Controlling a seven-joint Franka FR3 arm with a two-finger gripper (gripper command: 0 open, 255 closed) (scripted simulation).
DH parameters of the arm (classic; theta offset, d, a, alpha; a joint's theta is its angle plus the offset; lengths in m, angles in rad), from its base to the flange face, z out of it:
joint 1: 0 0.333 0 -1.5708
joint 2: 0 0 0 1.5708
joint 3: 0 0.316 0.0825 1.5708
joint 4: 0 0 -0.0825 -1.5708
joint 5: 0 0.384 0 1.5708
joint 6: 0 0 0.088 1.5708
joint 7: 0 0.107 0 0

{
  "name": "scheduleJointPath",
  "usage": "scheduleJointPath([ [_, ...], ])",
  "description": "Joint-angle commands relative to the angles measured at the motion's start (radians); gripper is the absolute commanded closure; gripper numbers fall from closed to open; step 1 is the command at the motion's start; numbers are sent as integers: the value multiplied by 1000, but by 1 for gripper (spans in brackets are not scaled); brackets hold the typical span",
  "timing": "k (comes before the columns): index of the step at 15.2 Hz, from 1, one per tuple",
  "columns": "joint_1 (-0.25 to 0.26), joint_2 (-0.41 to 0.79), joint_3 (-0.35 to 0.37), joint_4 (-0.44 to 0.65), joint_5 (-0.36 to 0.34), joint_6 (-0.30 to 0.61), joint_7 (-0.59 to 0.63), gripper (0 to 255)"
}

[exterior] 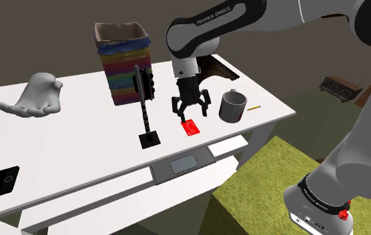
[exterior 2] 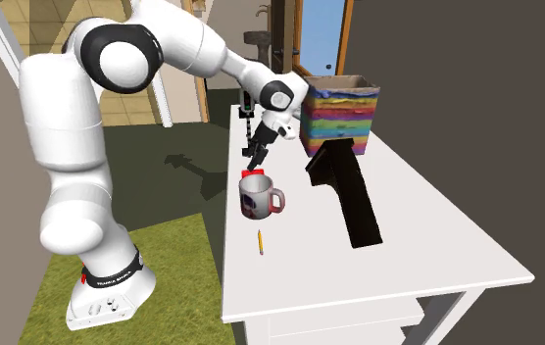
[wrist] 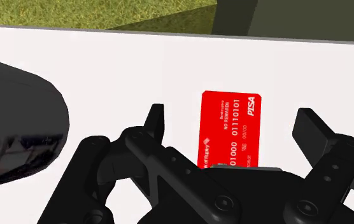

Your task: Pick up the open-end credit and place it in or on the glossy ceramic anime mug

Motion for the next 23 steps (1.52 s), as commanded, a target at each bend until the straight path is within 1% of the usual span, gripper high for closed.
scheduleJointPath([
  [1, 6, 56, 2, 30, 13, -1, 22, 0],
  [8, 17, 44, 10, -80, 25, 99, 14, 0],
  [16, 17, 44, 10, -80, 25, 99, 14, 0],
  [17, 17, 44, 10, -80, 25, 99, 14, 255],
  [23, 14, 37, 9, -85, 25, 97, 10, 255],
])
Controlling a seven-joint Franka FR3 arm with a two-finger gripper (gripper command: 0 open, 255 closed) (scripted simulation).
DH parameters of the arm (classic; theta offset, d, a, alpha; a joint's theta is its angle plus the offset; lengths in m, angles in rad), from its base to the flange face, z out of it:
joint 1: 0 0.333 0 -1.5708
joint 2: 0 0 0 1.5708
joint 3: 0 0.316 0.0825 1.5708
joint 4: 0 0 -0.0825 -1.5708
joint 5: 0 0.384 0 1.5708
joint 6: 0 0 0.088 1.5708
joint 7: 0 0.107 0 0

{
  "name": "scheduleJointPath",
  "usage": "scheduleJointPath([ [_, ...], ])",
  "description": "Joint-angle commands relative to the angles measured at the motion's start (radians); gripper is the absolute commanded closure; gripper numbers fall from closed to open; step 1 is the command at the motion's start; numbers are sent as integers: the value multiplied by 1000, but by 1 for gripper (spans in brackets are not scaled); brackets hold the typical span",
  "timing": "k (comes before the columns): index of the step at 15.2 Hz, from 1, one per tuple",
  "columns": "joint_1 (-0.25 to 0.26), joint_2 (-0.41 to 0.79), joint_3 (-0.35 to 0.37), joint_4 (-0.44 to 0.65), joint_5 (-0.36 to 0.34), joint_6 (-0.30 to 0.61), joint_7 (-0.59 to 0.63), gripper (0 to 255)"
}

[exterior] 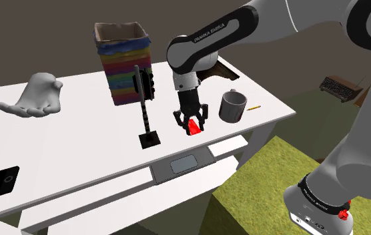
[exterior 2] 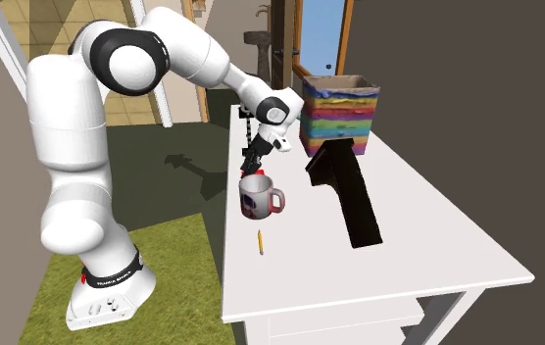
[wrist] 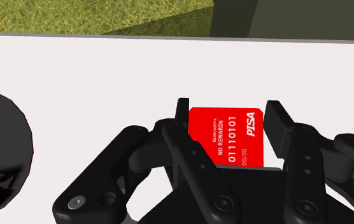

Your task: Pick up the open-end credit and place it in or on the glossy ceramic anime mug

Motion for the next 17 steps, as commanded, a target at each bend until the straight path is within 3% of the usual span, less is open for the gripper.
scheduleJointPath([
  [1, 4, 9, 4, -6, 4, 11, -1, 255],
  [17, -3, -73, 7, 81, 16, -153, 31, 255],
])
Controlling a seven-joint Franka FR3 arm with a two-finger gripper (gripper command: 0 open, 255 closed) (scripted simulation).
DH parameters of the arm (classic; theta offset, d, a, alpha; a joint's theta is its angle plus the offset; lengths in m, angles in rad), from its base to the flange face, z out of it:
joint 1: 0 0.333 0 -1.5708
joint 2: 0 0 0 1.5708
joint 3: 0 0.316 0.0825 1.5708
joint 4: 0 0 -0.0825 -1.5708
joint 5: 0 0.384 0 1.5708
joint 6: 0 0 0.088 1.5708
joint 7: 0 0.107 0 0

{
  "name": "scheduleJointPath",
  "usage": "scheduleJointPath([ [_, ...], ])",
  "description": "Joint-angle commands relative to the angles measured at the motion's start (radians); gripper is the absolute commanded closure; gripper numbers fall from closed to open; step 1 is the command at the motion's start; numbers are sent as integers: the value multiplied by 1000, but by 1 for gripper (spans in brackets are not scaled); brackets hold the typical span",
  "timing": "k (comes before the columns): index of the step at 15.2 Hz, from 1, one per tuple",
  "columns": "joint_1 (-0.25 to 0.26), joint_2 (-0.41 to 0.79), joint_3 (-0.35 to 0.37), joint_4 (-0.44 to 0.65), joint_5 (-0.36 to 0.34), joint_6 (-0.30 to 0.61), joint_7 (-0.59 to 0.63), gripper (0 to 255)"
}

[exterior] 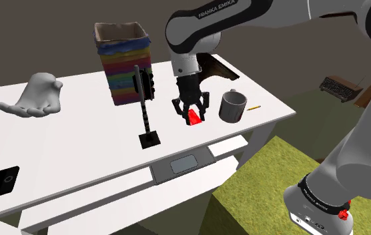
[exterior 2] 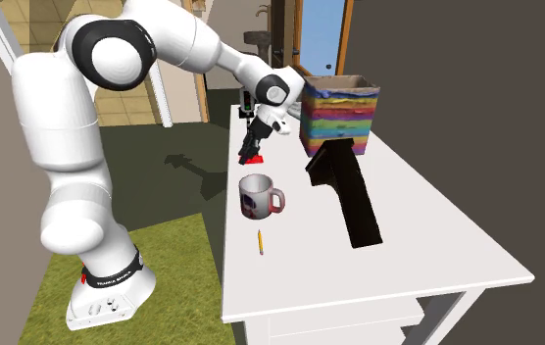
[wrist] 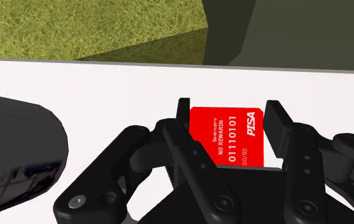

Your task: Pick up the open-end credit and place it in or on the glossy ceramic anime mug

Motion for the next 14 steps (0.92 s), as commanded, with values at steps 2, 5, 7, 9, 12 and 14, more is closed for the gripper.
scheduleJointPath([
  [2, -1, -15, 1, 24, 3, -38, 8, 255],
  [5, -3, -27, 1, 49, 6, -74, 16, 255],
  [7, -4, -35, 1, 66, 7, -98, 21, 255],
  [9, -5, -41, 1, 85, 9, -122, 26, 255],
  [12, -6, -49, 1, 114, 11, -159, 34, 255],
  [14, -7, -54, 1, 135, 13, -184, 40, 255],
])
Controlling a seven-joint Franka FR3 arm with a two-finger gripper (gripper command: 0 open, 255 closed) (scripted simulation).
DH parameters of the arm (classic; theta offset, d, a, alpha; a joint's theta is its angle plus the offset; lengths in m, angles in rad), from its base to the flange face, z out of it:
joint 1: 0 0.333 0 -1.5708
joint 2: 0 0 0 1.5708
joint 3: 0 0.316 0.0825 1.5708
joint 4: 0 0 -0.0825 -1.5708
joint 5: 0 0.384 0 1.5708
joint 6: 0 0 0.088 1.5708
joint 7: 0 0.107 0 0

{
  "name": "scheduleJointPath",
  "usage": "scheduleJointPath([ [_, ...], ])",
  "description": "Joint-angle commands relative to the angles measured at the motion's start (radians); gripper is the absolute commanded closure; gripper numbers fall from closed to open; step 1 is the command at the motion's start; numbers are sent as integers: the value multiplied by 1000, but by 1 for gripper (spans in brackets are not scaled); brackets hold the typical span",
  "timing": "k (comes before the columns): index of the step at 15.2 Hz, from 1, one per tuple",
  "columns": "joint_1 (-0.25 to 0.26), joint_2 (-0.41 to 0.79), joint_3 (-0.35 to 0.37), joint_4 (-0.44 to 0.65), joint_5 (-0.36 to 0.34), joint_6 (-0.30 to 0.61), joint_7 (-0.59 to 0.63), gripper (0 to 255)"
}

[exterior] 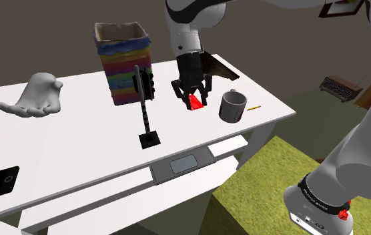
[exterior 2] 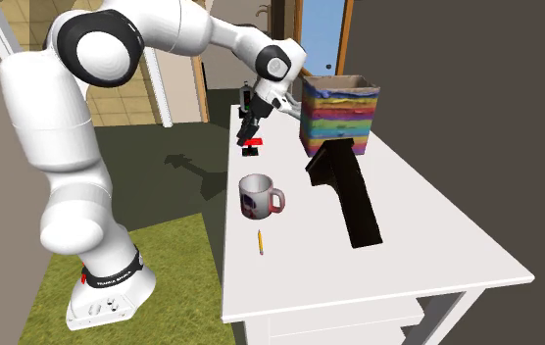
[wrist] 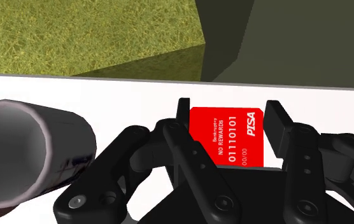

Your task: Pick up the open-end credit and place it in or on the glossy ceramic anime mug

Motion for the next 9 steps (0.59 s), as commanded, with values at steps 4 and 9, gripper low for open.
scheduleJointPath([
  [4, -2, -9, 0, 58, 4, -66, 15, 255],
  [9, -53, -80, -41, -13, -23, -89, -76, 255],
])
